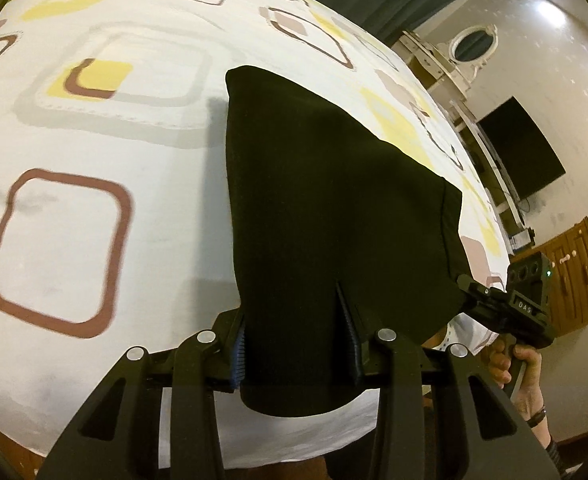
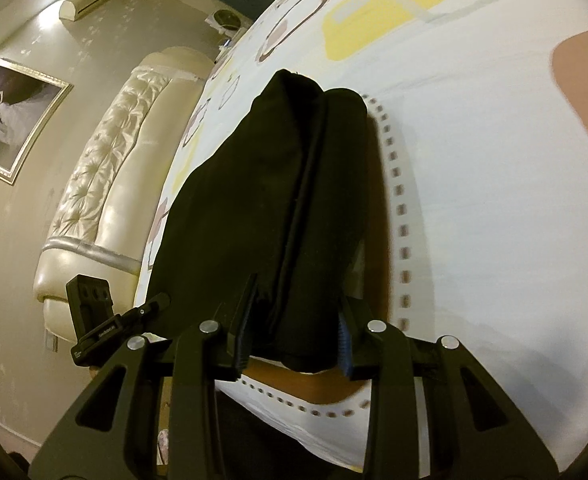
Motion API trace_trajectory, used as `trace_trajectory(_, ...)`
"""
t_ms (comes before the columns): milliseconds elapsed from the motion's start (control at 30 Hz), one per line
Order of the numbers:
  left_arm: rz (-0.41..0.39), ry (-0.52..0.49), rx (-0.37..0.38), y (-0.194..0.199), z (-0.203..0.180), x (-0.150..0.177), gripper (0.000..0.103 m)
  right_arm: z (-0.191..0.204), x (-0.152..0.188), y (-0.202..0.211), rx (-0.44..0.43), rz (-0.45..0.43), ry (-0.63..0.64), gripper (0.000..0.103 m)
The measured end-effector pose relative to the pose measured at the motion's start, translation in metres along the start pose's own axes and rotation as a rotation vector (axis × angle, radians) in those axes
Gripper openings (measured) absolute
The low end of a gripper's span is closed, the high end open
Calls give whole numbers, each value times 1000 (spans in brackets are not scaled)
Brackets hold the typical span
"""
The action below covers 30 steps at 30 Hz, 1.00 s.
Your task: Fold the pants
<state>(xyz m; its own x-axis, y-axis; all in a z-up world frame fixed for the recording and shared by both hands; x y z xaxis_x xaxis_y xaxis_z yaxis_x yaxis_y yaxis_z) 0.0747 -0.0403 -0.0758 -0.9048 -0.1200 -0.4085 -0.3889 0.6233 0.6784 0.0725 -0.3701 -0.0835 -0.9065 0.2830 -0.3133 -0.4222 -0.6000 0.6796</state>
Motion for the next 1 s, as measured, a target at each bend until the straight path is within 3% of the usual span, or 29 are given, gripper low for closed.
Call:
trace_trajectory(500,-21,-2,28,-6,6,4,40,-10,11,-14,-66,-20,-48,33)
trace_trajectory(800,-16,-10,29,-5,9,4,42,-10,14,-13,-63,-18,-44,33)
trace_trajectory(867,-22,-12,35,-3,11,5,47,-11,13,-12,-65,-21,-51,38)
trace_trajectory(1000,-40,-29,62,7,14,7,52,-11,11,-6,-107,-20,-71,58)
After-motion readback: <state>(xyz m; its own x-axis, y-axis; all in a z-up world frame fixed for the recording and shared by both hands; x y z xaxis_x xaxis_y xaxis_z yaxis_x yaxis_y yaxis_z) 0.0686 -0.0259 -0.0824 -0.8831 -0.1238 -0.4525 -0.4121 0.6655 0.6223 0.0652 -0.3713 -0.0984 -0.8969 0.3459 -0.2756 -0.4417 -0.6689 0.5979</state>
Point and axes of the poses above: each gripper's, at about its wrist camera, not at the fingertips, and y roughly against the way its jaws point, z to its left, x to its underside, the point moved 4 cm from there along -y, roughly the way its jaws point, and after that the axes turned 7 degrees about x, right-handed, at the moved point
